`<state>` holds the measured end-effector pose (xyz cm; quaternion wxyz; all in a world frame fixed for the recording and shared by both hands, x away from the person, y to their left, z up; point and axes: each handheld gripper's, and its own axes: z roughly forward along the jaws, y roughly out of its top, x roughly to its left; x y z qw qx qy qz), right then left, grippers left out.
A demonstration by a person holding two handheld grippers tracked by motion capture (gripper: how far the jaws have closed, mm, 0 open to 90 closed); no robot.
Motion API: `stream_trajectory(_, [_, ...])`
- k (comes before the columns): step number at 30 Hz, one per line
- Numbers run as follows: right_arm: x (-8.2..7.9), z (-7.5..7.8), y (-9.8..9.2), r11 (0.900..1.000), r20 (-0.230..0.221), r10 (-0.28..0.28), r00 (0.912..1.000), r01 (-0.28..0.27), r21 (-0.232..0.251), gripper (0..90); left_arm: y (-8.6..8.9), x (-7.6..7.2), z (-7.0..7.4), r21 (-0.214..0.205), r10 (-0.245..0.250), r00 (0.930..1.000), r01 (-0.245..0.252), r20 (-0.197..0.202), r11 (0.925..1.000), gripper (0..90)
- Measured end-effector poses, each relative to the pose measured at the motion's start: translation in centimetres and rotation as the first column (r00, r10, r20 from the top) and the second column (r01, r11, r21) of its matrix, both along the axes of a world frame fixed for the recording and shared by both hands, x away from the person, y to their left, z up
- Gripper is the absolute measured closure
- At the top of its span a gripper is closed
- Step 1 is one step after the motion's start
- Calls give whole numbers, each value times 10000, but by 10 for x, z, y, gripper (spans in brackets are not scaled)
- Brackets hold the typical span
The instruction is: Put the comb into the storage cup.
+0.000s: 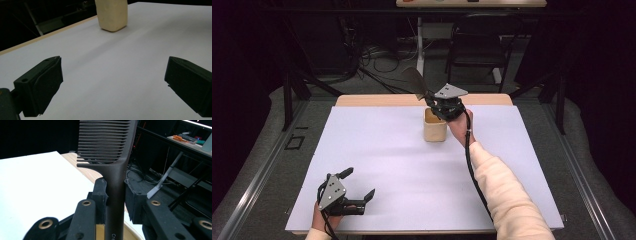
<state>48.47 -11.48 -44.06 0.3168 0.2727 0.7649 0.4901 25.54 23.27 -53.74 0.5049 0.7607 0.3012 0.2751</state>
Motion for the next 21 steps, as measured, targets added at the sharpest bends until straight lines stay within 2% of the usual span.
stream_trajectory(21, [1,-10,2,9999,-307,77,9995,-80,-100,718,0,0,0,-9,4,10000,-4,16,10000,16])
